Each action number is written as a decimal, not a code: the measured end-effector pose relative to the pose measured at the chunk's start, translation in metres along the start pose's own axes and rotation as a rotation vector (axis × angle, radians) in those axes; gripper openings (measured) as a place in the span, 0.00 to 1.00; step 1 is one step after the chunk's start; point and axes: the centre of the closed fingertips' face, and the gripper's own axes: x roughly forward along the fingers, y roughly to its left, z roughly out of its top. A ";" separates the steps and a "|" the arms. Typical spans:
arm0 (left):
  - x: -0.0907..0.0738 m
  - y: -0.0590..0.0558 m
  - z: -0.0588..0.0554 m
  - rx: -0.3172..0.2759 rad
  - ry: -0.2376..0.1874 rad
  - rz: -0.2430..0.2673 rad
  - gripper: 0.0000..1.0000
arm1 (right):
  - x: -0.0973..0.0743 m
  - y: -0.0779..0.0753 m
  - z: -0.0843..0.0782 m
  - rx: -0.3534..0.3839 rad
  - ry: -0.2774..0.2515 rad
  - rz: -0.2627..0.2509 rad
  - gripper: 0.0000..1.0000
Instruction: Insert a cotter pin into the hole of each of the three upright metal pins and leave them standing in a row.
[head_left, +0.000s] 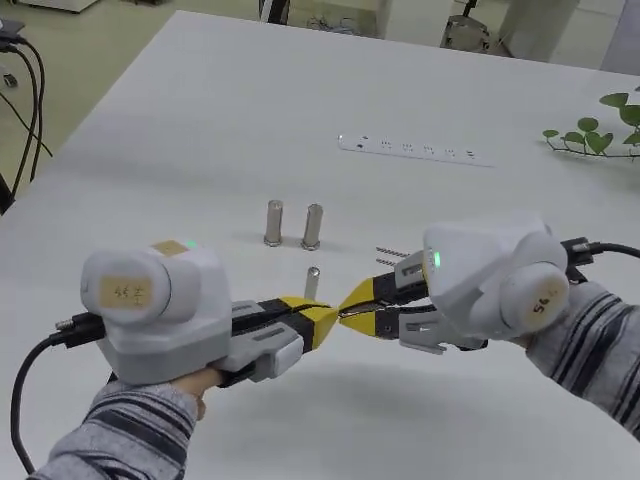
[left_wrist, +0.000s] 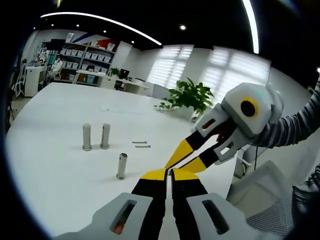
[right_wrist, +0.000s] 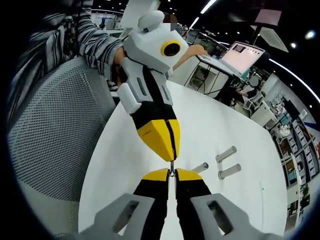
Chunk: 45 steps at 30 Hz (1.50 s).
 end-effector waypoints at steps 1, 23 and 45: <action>0.000 -0.001 0.000 0.005 0.001 -0.003 0.00 | 0.000 0.000 0.000 0.008 -0.001 0.003 0.00; 0.000 -0.003 0.000 -0.018 0.005 -0.019 0.00 | 0.000 0.001 -0.007 0.034 0.021 0.005 0.00; 0.001 0.006 -0.004 0.102 0.041 0.055 0.16 | 0.002 -0.008 -0.024 0.063 0.091 -0.042 0.00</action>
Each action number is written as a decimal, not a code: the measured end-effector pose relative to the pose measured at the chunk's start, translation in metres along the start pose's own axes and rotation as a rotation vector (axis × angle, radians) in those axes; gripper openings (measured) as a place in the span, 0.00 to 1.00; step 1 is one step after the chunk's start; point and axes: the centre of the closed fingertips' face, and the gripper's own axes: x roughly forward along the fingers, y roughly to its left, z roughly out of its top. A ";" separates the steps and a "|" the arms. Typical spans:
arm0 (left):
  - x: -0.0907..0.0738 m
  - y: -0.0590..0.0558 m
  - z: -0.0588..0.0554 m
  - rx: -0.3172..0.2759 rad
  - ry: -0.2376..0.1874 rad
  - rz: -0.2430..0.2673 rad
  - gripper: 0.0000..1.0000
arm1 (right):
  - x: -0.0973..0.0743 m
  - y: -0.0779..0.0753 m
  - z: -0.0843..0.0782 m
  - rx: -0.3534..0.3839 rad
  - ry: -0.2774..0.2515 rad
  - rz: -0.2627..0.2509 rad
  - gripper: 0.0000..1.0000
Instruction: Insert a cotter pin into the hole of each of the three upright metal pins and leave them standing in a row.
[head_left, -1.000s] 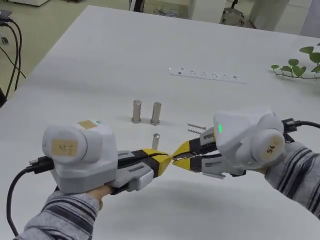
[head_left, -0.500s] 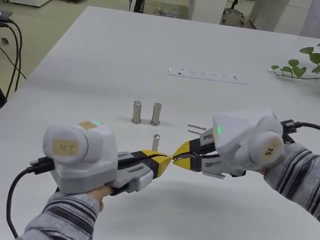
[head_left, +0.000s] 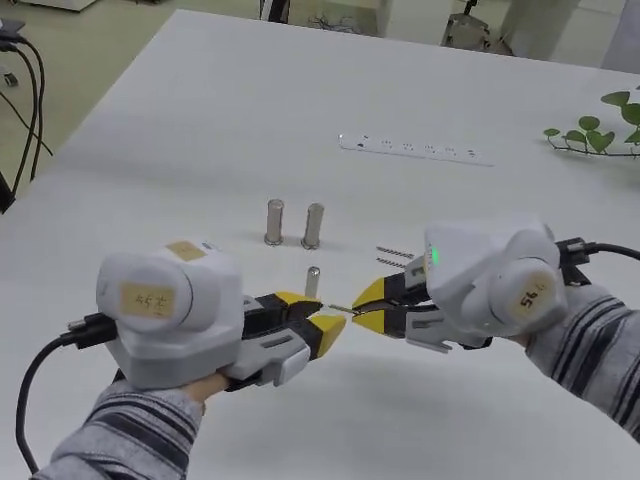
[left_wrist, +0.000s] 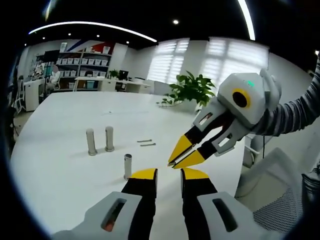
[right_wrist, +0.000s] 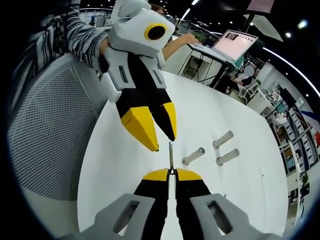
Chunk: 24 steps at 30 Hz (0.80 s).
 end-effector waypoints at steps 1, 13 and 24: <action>-0.001 0.002 0.000 0.009 0.002 0.012 0.17 | 0.001 -0.001 -0.001 0.003 0.006 -0.003 0.00; -0.004 0.020 0.003 0.110 0.005 0.126 0.32 | 0.013 -0.027 -0.021 0.078 0.098 -0.085 0.00; -0.007 0.038 -0.002 0.134 0.028 0.217 0.38 | 0.028 -0.041 -0.031 0.119 0.142 -0.109 0.00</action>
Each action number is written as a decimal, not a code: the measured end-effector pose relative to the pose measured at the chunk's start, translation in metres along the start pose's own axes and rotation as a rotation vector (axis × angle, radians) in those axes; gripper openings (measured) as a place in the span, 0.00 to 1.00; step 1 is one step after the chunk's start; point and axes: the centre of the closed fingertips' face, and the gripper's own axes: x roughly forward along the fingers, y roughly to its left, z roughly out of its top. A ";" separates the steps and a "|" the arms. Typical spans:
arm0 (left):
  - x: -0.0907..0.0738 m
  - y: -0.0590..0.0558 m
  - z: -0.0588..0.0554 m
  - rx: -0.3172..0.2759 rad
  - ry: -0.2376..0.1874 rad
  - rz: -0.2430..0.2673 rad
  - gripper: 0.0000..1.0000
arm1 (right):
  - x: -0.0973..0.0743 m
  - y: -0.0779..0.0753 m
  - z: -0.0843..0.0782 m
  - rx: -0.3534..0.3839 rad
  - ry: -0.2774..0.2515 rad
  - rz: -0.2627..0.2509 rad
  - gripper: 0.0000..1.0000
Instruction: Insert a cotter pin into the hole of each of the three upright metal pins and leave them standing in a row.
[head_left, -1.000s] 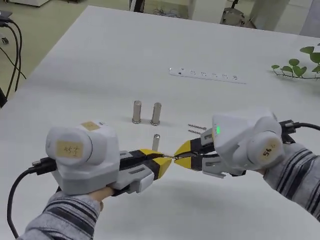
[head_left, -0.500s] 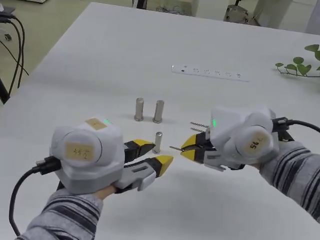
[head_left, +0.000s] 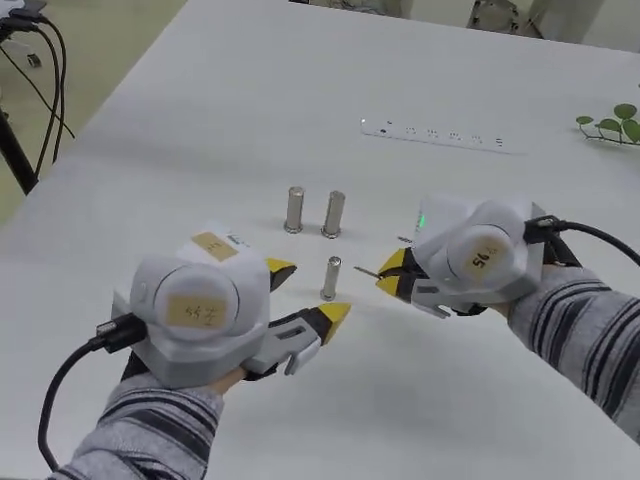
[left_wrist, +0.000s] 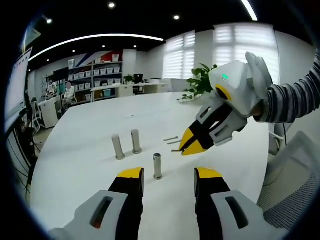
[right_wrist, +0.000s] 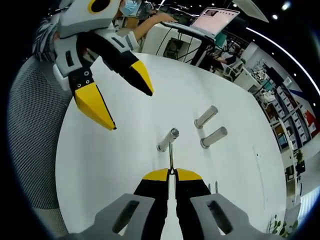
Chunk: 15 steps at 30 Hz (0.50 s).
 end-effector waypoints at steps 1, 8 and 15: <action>0.000 0.002 0.001 -0.005 -0.004 0.006 0.38 | 0.001 0.000 0.000 0.001 0.001 0.000 0.00; 0.008 0.014 0.004 -0.019 -0.010 0.043 0.37 | 0.006 -0.004 -0.004 0.002 0.016 -0.001 0.00; 0.022 0.023 0.001 -0.045 0.021 0.063 0.34 | 0.008 -0.011 -0.009 0.008 0.022 -0.002 0.00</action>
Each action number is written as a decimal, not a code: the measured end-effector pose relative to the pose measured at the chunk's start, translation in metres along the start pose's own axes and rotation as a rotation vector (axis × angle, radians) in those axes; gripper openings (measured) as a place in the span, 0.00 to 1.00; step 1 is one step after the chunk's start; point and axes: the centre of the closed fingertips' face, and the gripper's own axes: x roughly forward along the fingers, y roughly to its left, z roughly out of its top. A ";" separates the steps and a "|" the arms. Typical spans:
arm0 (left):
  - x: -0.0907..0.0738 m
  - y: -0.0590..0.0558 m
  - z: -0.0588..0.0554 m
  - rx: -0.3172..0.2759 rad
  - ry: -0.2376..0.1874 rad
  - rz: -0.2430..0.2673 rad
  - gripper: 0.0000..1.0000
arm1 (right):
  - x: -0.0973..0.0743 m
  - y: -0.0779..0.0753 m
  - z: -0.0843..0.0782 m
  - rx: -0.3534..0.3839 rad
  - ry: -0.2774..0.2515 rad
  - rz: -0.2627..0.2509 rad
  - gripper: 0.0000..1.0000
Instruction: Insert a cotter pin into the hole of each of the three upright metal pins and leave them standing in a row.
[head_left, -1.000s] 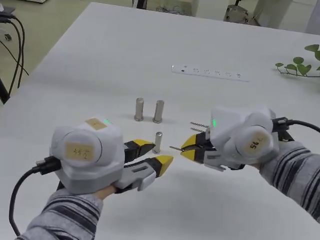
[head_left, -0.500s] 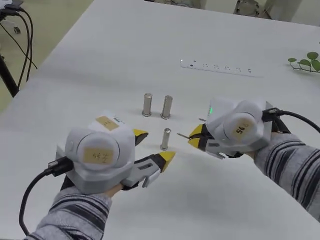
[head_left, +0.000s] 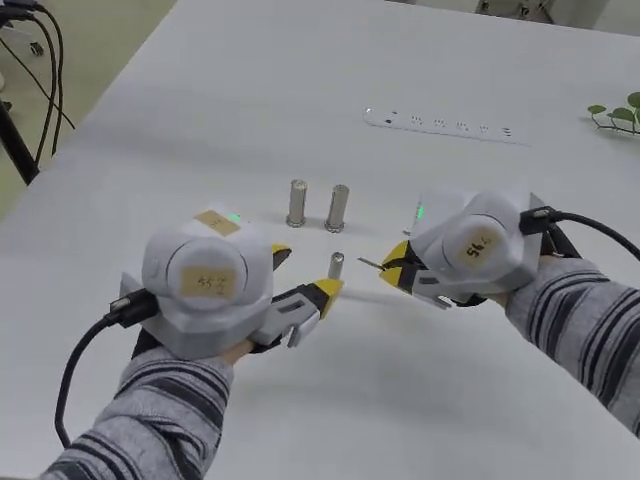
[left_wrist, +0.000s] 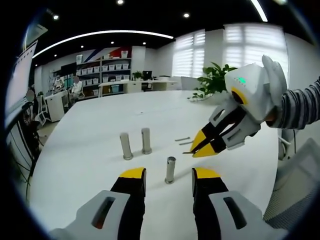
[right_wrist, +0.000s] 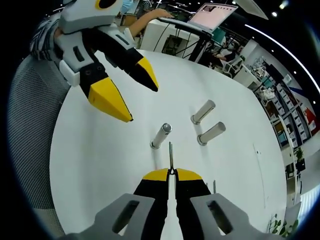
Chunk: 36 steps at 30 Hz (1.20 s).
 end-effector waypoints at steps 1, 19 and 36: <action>0.003 0.000 -0.001 -0.003 0.004 -0.001 0.33 | 0.000 -0.001 0.000 0.002 -0.001 0.000 0.00; 0.042 -0.002 -0.020 0.016 0.084 -0.006 0.24 | 0.010 0.002 0.004 -0.048 -0.002 0.028 0.00; 0.060 -0.004 -0.034 -0.020 0.109 -0.025 0.12 | 0.016 0.002 0.007 -0.068 0.012 0.043 0.00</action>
